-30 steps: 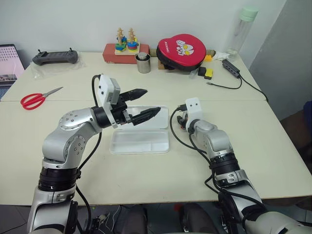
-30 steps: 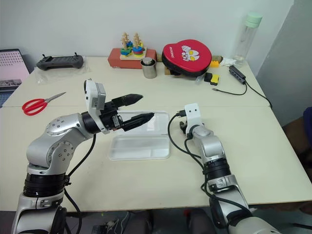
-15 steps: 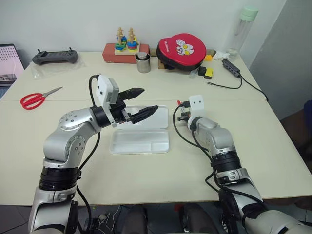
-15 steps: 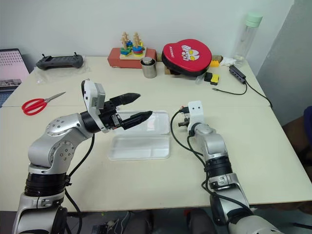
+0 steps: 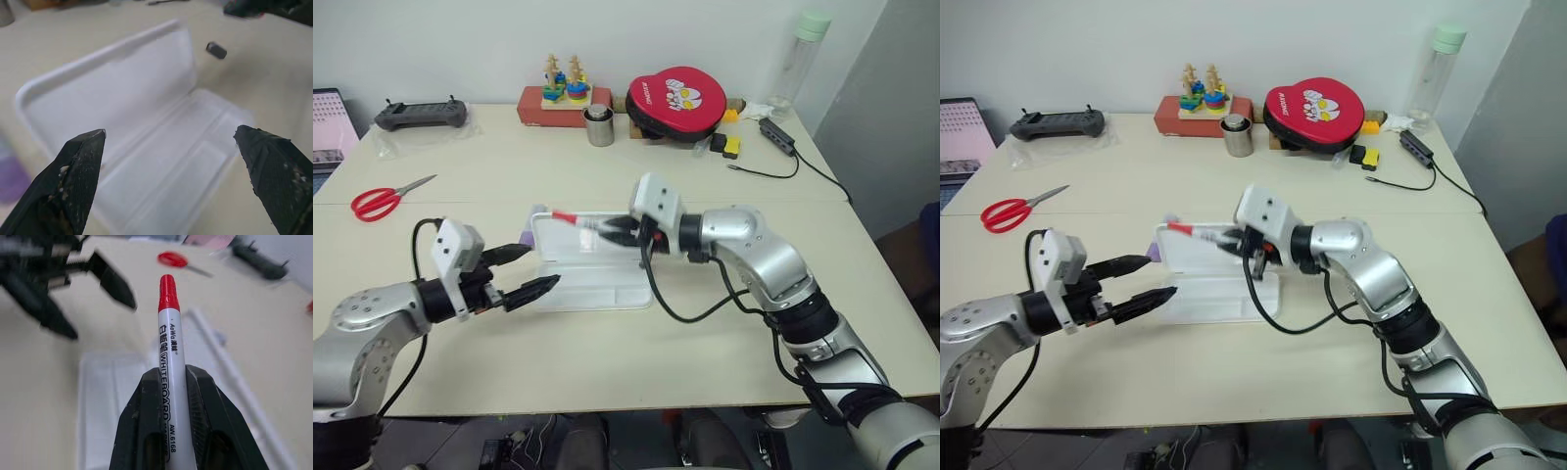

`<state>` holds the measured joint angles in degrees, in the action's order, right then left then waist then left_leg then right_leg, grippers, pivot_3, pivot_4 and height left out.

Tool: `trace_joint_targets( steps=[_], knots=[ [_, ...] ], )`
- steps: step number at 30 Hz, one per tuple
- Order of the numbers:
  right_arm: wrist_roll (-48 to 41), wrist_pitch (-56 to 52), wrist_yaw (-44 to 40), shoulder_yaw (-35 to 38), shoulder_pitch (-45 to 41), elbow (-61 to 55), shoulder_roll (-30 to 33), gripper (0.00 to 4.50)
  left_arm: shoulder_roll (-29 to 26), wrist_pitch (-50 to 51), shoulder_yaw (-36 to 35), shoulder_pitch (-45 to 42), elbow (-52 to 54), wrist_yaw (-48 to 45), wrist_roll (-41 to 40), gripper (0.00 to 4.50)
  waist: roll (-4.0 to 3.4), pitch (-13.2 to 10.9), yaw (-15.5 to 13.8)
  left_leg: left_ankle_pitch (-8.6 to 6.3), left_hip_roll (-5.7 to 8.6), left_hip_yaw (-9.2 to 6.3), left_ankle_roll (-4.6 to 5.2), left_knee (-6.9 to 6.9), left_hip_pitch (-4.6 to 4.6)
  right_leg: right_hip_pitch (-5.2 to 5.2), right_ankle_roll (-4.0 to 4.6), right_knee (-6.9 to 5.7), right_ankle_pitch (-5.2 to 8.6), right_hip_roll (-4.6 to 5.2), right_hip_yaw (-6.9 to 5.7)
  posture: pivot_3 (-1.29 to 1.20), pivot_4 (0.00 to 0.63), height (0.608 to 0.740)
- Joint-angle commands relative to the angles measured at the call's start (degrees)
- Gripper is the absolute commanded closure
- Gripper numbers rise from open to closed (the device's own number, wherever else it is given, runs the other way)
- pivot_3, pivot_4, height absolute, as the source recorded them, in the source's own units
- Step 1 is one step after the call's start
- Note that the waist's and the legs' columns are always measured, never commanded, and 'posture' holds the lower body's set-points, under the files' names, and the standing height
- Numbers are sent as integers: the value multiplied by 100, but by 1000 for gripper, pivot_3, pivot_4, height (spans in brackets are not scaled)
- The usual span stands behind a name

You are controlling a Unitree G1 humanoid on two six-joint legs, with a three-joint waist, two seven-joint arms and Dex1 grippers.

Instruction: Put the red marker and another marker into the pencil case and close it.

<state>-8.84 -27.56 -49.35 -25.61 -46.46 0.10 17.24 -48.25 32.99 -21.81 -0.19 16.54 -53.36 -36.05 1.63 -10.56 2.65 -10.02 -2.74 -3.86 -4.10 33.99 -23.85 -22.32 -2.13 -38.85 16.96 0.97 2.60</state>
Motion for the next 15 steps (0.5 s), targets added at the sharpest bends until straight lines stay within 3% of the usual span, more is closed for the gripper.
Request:
trace_joint_targets(
  steps=[1,11,15],
  knots=[
    [334,854,-232,-147,-104,712,-75,4196,-81,-25,-391,197,405,-2,-135,0,0,0,-14,1,0,2,-1,2,0,0,3,0,3,2,1,0,150,740],
    [935,2042,-790,-430,-261,2327,-388,4196,205,158,-600,330,802,613,-323,0,2,1,-30,1,0,7,-3,0,2,-1,1,-4,-24,2,1,0,150,740],
    [982,2173,-797,-303,-373,2534,-556,3029,326,224,-665,264,800,855,-407,0,2,1,-29,0,-1,4,-4,-4,1,-2,3,-4,-24,-1,0,0,150,740]
  ],
)
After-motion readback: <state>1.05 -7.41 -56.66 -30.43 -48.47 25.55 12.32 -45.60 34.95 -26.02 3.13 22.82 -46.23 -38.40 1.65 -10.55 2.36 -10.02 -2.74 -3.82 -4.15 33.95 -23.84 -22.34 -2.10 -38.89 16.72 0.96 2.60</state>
